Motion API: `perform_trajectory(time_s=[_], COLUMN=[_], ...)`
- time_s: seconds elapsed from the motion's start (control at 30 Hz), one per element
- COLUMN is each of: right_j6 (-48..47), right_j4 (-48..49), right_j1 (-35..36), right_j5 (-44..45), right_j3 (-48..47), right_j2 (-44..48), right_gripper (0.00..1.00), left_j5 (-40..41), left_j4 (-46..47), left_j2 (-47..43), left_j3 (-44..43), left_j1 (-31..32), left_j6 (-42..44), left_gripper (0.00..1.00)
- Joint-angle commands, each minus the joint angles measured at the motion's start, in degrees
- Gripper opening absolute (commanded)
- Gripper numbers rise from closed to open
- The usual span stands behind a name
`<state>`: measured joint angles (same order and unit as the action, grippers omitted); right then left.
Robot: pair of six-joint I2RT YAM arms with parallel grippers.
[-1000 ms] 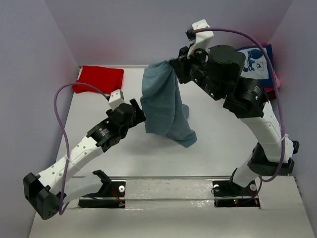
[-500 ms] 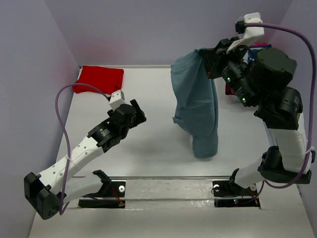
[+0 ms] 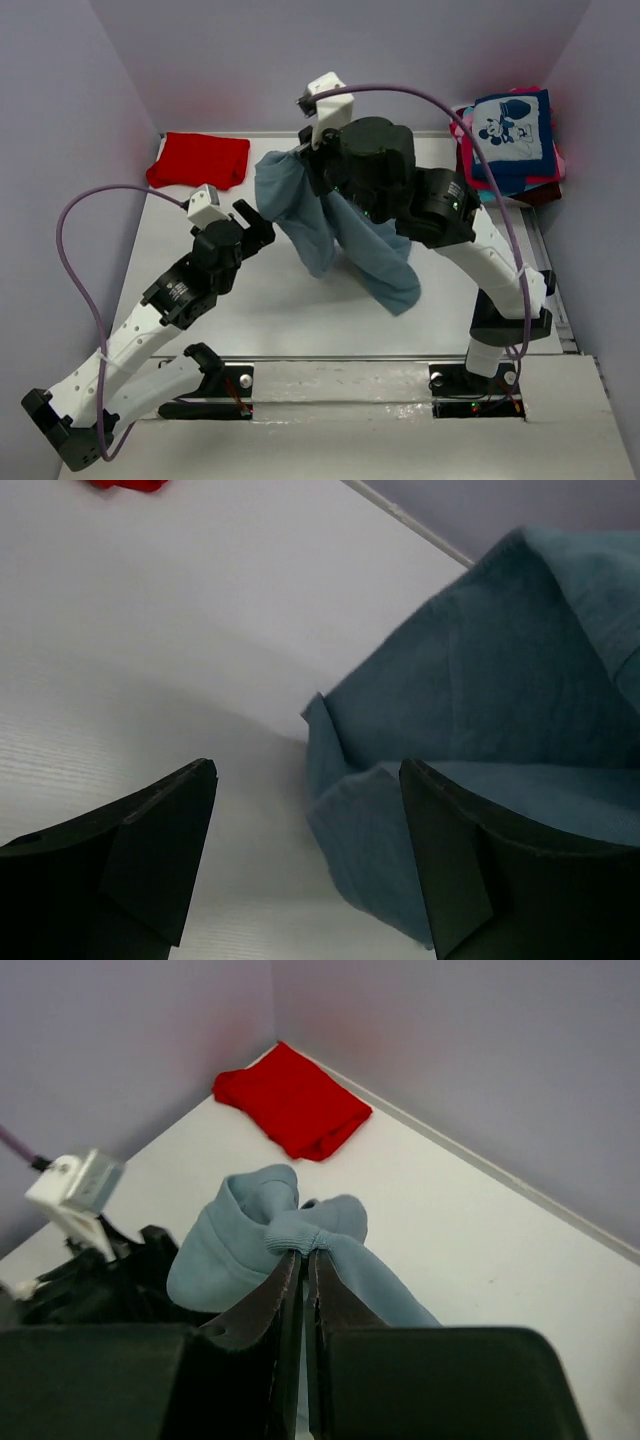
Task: Fold and stack the t-shirts
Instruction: Flatten out the tshirt
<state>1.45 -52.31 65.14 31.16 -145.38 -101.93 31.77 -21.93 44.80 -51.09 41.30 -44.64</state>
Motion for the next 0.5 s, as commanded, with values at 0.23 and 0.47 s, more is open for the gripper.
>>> perform_trajectory(time_s=[0.23, 0.47], right_j6=[-8.7, -10.3], right_j4=[13.2, 13.0], right_j1=[7.8, 6.6], right_j5=[16.6, 31.2], right_j3=[4.0, 14.4], right_j2=[8.6, 15.4], right_gripper=[0.07, 0.07], left_j5=[1.2, -0.6], left_j4=[2.0, 3.8], left_j2=[-0.4, 2.9], left_j3=[4.0, 2.7], left_j1=[0.3, 0.3], left_j6=[-1.5, 0.2], left_gripper=[0.86, 0.86])
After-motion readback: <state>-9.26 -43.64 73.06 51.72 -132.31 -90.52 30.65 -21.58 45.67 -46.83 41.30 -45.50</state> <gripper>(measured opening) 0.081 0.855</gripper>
